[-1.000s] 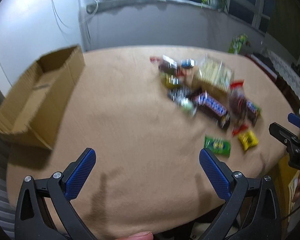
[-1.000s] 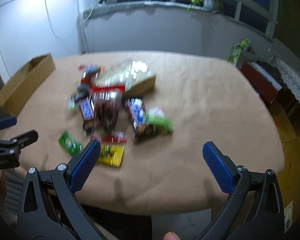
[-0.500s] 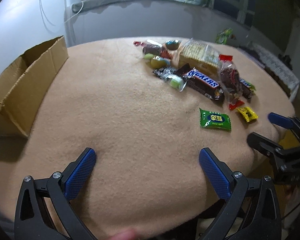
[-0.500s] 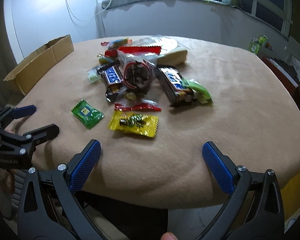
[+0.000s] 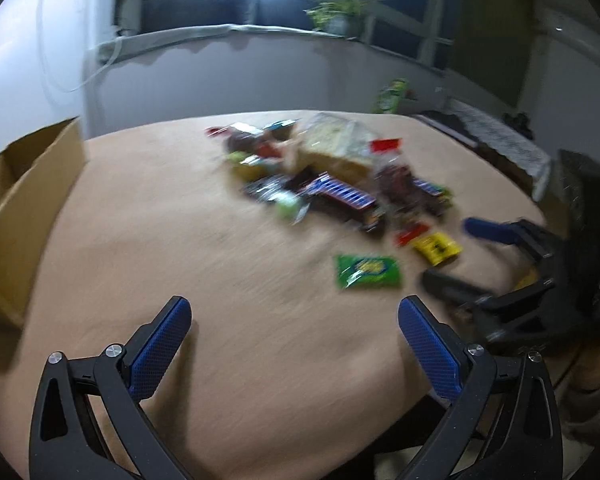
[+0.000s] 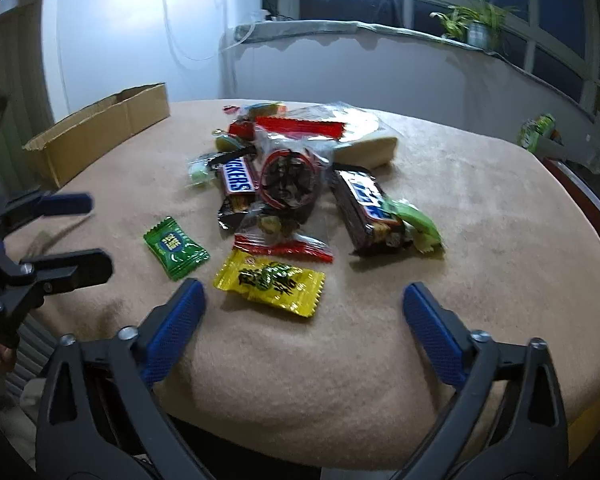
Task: Organize snacks
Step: 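Grasp the green candy packet with the left gripper while the right gripper grasps the yellow candy packet, then carry both candy packets to the cardboard box and open both grippers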
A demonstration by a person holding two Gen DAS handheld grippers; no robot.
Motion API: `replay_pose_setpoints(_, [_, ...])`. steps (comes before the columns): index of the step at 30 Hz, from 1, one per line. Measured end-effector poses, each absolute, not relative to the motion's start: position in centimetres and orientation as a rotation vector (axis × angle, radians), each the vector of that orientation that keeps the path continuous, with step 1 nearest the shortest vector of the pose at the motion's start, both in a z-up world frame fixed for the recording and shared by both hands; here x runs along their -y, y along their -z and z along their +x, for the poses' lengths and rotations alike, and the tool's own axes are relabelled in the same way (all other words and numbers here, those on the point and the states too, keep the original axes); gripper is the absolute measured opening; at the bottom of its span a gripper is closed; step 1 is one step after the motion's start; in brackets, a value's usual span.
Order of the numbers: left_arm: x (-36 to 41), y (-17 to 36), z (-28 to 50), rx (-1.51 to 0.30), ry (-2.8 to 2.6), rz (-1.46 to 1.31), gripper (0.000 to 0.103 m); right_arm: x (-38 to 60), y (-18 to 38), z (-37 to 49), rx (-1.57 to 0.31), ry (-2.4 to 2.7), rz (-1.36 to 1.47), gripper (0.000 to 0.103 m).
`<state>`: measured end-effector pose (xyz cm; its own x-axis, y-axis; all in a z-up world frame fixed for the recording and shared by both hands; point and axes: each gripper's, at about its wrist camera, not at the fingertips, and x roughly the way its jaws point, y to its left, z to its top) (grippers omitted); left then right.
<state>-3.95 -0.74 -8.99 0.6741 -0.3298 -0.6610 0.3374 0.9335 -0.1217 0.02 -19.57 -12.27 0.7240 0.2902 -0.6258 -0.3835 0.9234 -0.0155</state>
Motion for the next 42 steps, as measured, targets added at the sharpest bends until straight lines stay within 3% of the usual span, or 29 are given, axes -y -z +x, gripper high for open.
replay_pose_setpoints(3, [2.1, 8.7, -2.7, -0.748, 0.43, 0.025, 0.098, 19.3, 12.0, 0.0, -0.639, -0.422, -0.165, 0.07])
replay_pose_setpoints(5, [3.0, 8.6, -2.4, -0.743, 0.474, 0.042, 0.09, 19.2, 12.1, -0.1, -0.631, -0.441, -0.176, 0.066])
replay_pose_setpoints(6, [3.7, 8.8, -2.3, -0.749, 0.49, 0.07, 0.079, 19.3, 12.2, 0.0, -0.626, -0.454, -0.177, 0.065])
replay_pose_setpoints(8, [4.7, 9.3, -2.0, -0.776, 0.513, 0.112, 0.068, 19.5, 12.2, -0.2, -0.619, -0.474, -0.17, 0.062])
replay_pose_setpoints(10, [5.4, 9.4, -2.3, -0.759, 0.524, 0.157, 0.068, 19.6, 12.2, -0.3, -0.609, -0.502, -0.184, 0.055])
replay_pose_setpoints(12, [5.8, 9.4, -2.4, -0.759, 0.523, 0.175, 0.068, 19.5, 12.0, -0.3, -0.606, -0.521, -0.2, 0.039])
replay_pose_setpoints(13, [5.8, 9.4, -2.4, -0.76, 0.522, 0.176, 0.068, 19.6, 12.0, -0.4, -0.605, -0.523, -0.203, 0.036])
replay_pose_setpoints(15, [5.7, 9.4, -2.6, -0.756, 0.513, 0.175, 0.065, 19.7, 12.0, -0.4, -0.604, -0.538, -0.195, 0.017])
replay_pose_setpoints(17, [5.9, 9.5, -2.6, -0.748, 0.5, 0.185, 0.062, 19.8, 12.0, -0.5, -0.598, -0.534, -0.183, 0.015])
replay_pose_setpoints(20, [5.8, 9.4, -2.7, -0.743, 0.491, 0.169, 0.045, 20.0, 12.1, -0.5, -0.59, -0.534, -0.171, 0.014])
replay_pose_setpoints(23, [5.9, 9.6, -2.4, -0.745, 0.491, 0.166, 0.045, 19.7, 12.1, -0.9, -0.57, -0.527, -0.23, 0.014])
replay_pose_setpoints(26, [6.0, 9.7, -2.3, -0.737, 0.491, 0.186, 0.045, 19.2, 11.9, -2.0, -0.529, -0.515, -0.323, 0.024])
replay_pose_setpoints(40, [5.4, 9.6, -2.4, -0.747, 0.54, 0.225, 0.041, 14.3, 12.6, -3.6, -0.379, -0.604, -0.714, 0.025])
replay_pose_setpoints(42, [5.1, 9.6, -2.3, -0.751, 0.552, 0.223, 0.04, 14.1, 12.6, -3.5, -0.366, -0.607, -0.728, 0.029])
